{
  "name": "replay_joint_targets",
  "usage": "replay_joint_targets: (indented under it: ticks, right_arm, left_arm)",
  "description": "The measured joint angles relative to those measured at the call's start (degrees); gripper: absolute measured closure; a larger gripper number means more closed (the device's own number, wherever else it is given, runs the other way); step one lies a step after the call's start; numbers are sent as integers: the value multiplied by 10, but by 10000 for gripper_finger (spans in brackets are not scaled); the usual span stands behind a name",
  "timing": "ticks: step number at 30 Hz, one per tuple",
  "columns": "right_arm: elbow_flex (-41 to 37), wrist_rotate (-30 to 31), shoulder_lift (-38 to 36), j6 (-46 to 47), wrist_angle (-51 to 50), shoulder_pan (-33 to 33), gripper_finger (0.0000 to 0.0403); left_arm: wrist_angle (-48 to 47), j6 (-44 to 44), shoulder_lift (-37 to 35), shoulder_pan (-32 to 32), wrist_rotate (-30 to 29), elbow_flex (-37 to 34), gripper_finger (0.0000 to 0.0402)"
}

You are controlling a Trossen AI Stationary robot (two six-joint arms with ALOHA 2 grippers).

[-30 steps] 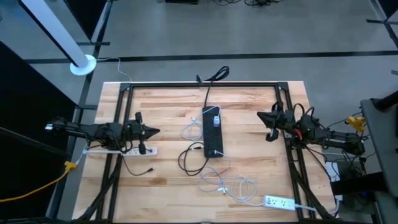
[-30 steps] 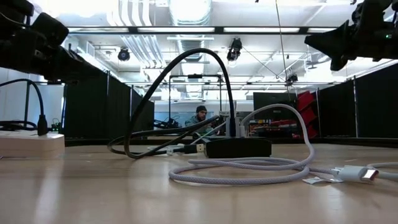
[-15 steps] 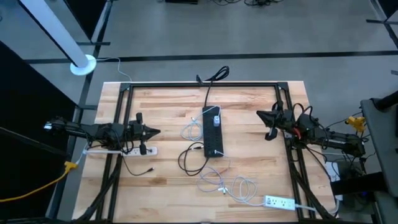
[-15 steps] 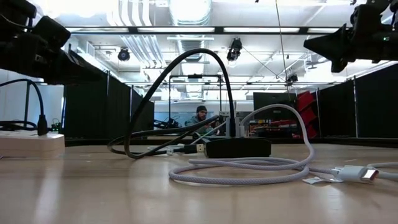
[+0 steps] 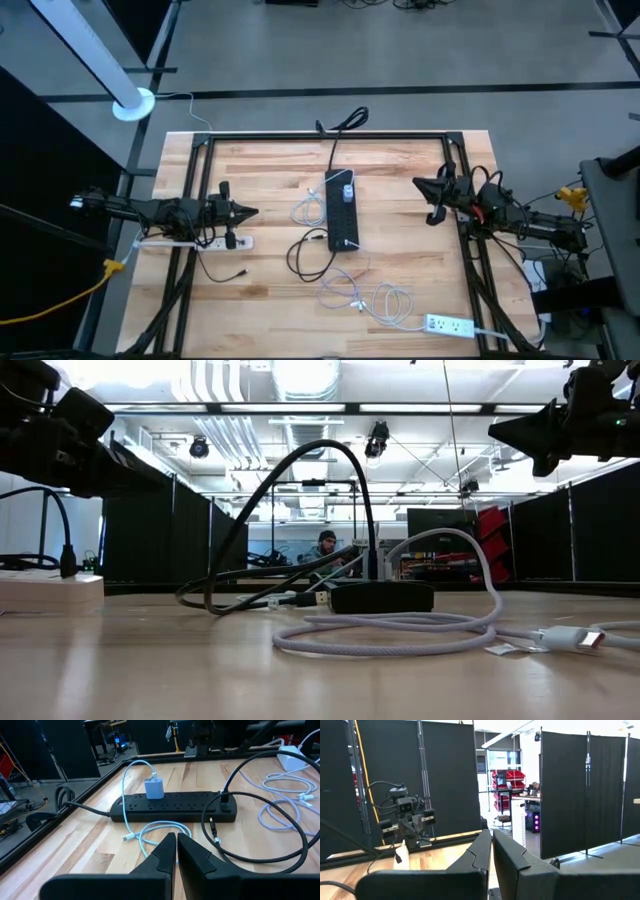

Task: Insert USB
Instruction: Return to Home Position

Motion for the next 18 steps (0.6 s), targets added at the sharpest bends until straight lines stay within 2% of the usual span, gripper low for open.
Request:
replay_joint_targets:
  ticks: [18]
  right_arm:
    - [0,0,27,0,0,0,400]
  left_arm:
    - [0,0,7,0,0,0,397]
